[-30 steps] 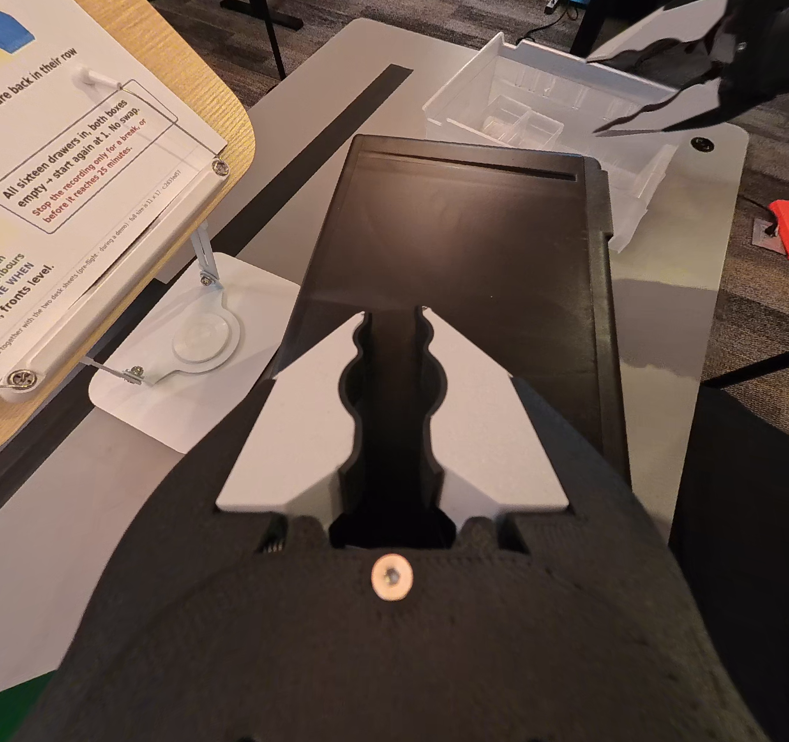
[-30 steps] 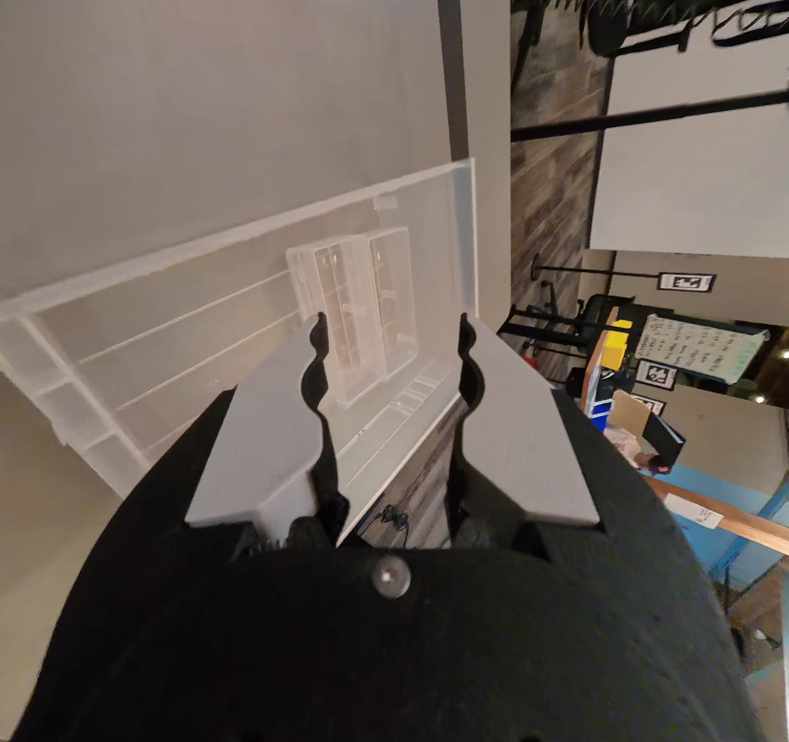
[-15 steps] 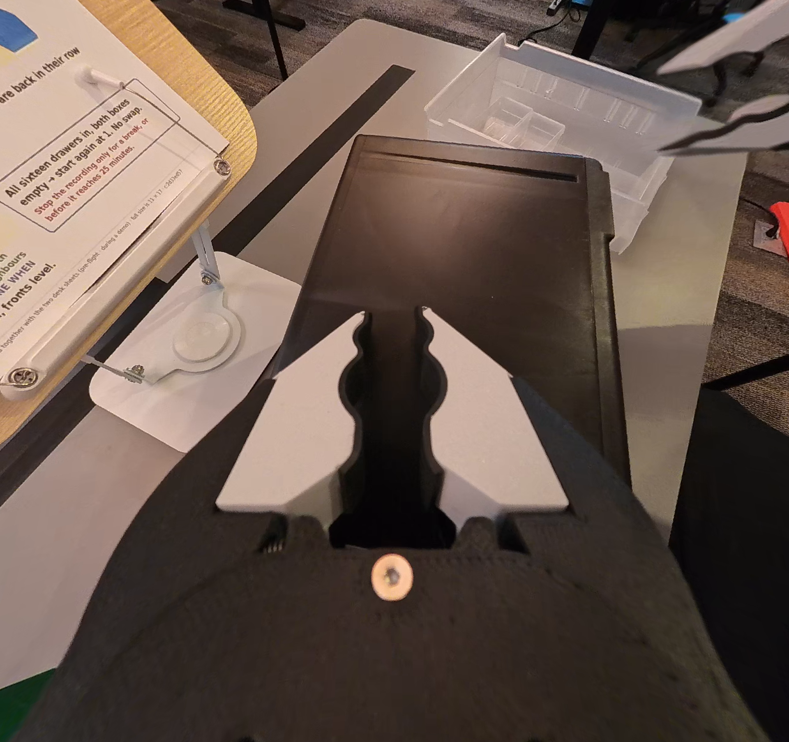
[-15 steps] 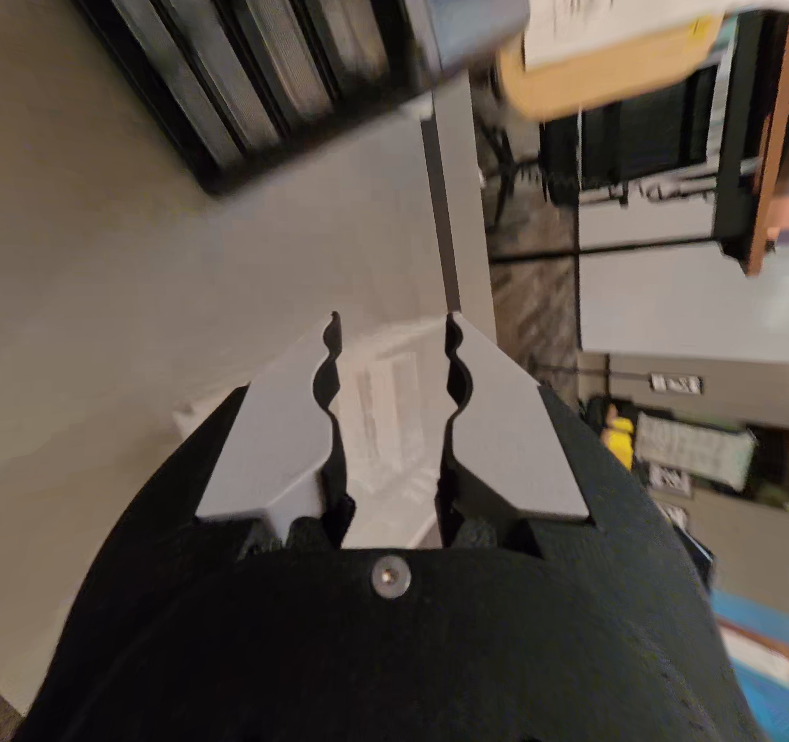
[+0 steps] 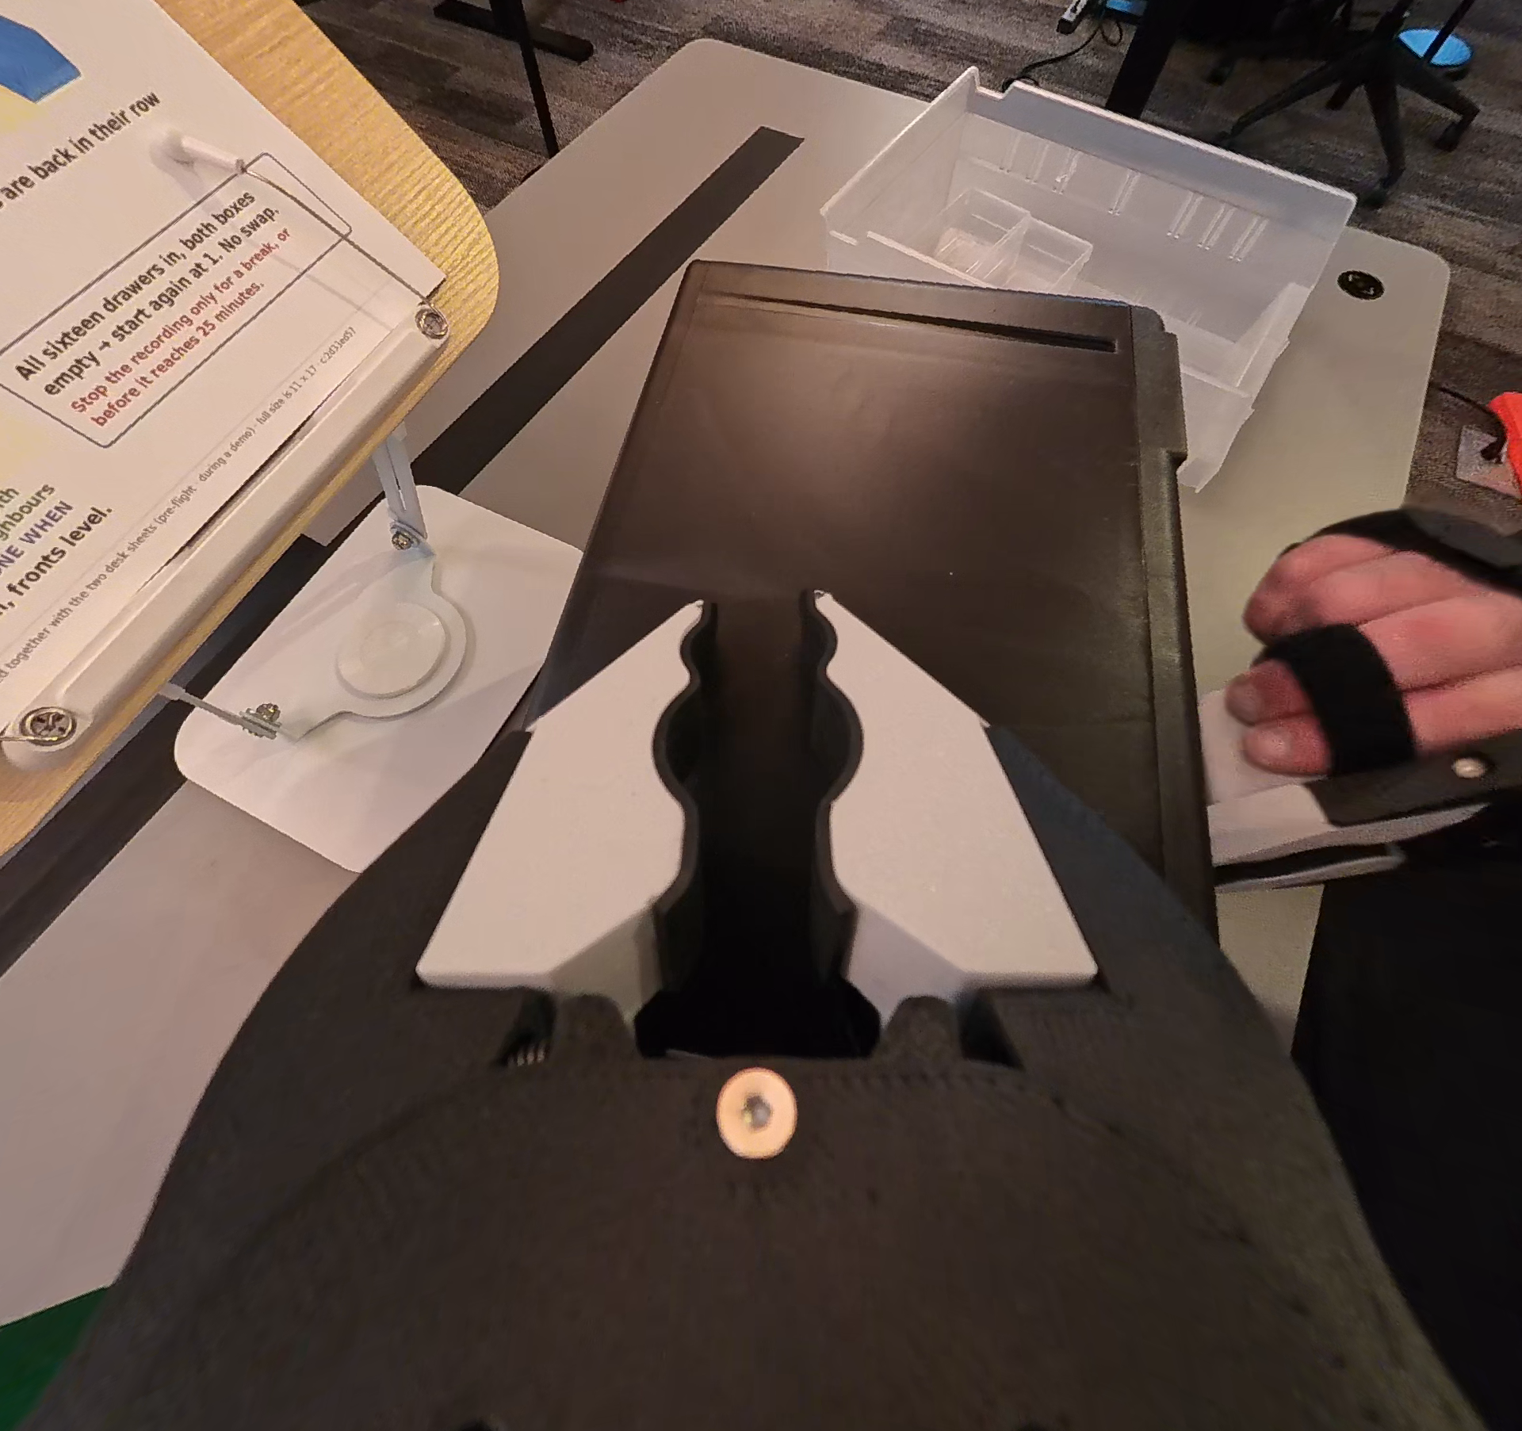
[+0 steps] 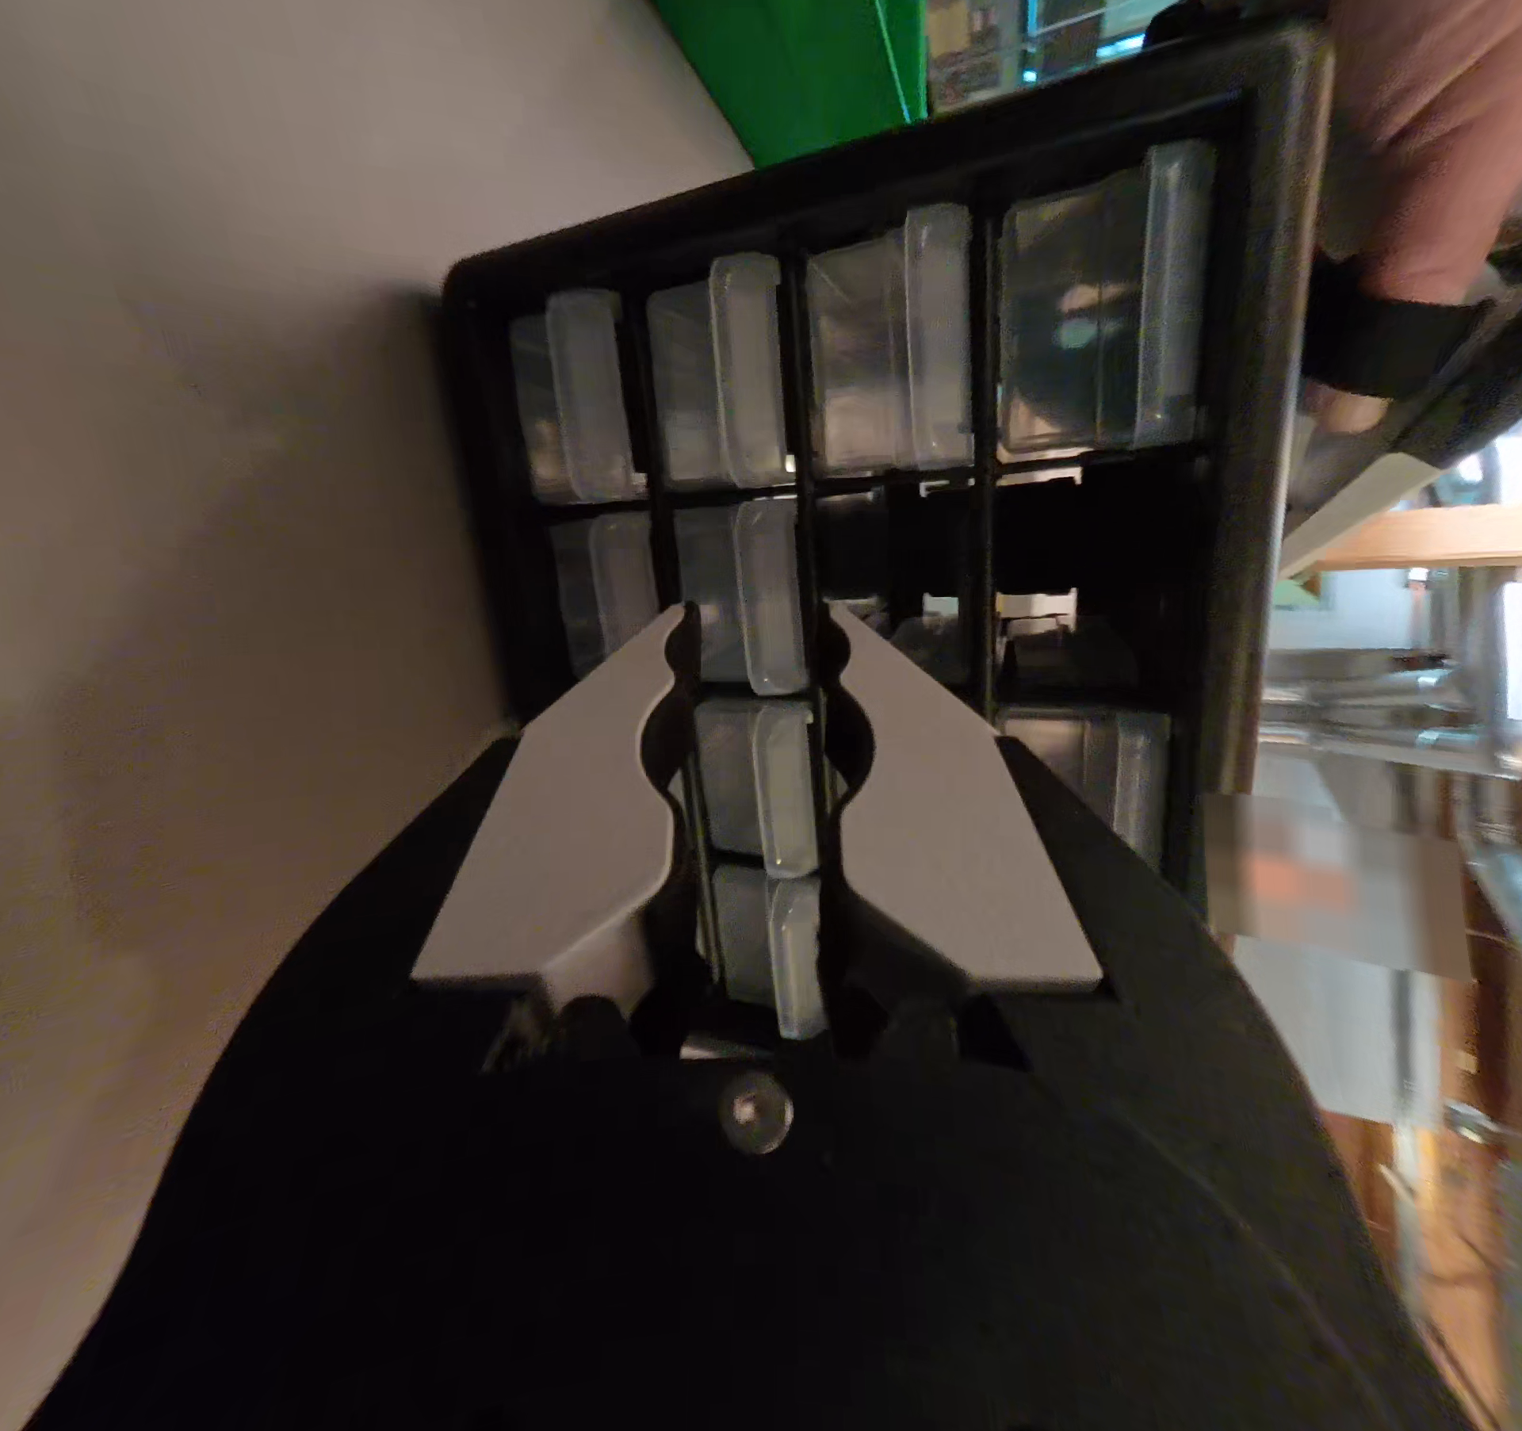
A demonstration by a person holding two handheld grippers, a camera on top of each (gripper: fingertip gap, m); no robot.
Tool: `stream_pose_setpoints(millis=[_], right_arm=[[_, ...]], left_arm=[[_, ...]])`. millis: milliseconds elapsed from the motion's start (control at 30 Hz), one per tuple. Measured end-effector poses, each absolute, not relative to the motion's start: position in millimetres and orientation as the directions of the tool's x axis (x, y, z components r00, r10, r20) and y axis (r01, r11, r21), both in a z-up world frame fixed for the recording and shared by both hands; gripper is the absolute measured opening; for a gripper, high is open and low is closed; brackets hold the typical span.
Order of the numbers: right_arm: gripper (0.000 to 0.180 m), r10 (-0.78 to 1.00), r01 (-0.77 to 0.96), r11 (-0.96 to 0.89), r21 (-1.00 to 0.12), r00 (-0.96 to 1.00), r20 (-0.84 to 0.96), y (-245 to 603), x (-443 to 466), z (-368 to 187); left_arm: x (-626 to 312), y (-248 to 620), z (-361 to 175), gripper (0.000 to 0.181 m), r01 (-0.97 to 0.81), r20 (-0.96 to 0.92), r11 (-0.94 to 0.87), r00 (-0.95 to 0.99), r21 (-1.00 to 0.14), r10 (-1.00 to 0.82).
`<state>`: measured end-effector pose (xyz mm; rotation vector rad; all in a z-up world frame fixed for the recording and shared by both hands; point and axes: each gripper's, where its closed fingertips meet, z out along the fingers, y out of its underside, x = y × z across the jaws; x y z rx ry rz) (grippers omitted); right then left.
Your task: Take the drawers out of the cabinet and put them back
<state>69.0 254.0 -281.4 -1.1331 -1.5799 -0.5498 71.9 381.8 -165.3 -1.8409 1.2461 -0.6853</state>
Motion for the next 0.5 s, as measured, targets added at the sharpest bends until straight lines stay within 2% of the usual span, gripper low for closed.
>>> stream_pose_setpoints(millis=[100, 200, 233, 500], right_arm=[[0.023, 0.276, 0.883, 0.445, -0.149, 0.022, 0.961, 270.0, 63.9, -276.0], [0.023, 0.252, 0.893, 0.438, -0.102, -0.013, 0.968, 283.7, 65.4, -286.1], [0.026, 0.245, 0.889, 0.447, -0.097, -0.018, 0.969, 285.3, 64.9, -288.6], [0.012, 0.239, 0.879, 0.469, -0.090, -0.028, 0.971, 280.1, 64.7, -288.3]], left_arm=[[71.9, 381.7, -165.2, 0.019, -0.499, 0.003, -0.201, 0.369, -0.843, -0.929], [71.8, 381.7, -165.2, 0.019, -0.499, 0.003, -0.200, 0.368, -0.843, -0.930], [71.8, 381.6, -165.3, 0.019, -0.499, 0.003, -0.200, 0.367, -0.843, -0.930], [71.8, 381.6, -165.1, 0.019, -0.498, 0.003, -0.199, 0.367, -0.844, -0.930]])
